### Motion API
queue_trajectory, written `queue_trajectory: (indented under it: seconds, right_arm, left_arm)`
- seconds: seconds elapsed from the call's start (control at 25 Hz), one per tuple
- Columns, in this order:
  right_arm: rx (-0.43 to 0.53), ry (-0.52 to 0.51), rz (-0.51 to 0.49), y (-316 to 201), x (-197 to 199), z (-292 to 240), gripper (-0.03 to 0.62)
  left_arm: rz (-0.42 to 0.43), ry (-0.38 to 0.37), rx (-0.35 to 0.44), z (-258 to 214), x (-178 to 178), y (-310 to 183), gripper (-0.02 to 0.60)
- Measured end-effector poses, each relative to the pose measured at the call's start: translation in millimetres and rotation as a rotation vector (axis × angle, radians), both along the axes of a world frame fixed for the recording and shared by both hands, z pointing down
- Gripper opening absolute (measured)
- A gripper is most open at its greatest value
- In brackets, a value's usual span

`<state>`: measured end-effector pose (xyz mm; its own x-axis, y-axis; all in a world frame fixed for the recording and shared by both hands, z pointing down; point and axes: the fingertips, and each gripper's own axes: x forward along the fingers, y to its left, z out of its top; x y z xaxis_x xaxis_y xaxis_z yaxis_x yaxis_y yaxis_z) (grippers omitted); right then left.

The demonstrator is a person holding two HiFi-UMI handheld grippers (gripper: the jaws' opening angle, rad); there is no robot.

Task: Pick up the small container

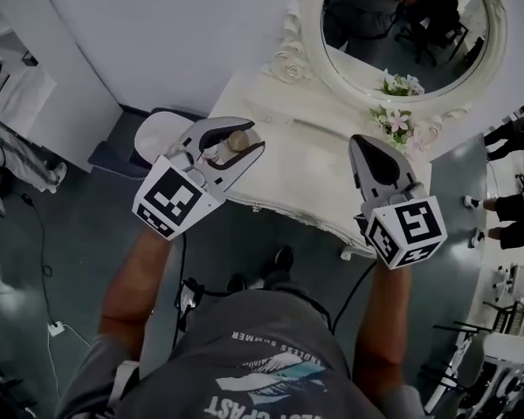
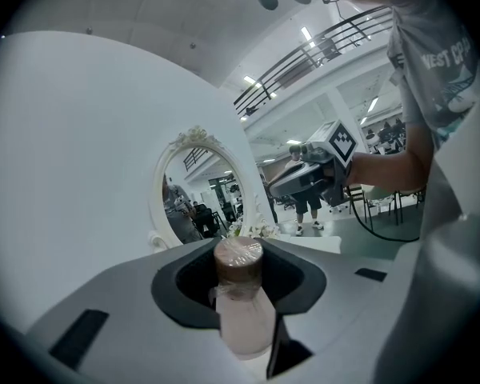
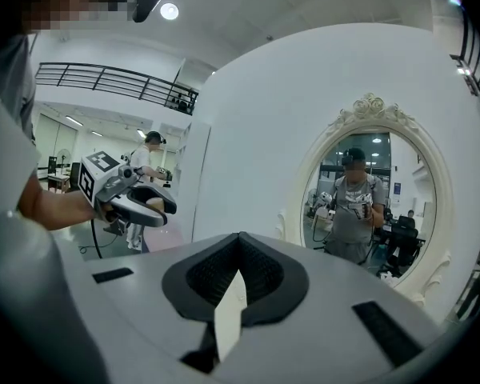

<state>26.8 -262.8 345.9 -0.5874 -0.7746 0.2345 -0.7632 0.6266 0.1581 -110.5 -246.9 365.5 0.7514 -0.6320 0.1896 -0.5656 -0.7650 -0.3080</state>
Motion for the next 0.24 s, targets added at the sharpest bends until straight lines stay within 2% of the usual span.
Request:
queue_trajectory:
  seconds: [0.24]
  right_arm:
    - [-0.009, 0.002, -0.008, 0.8, -8.6, 2.7, 0.025]
  left_arm:
    - [-0.001, 0.0, -0.011, 4.5, -6.6, 1.1, 0.132]
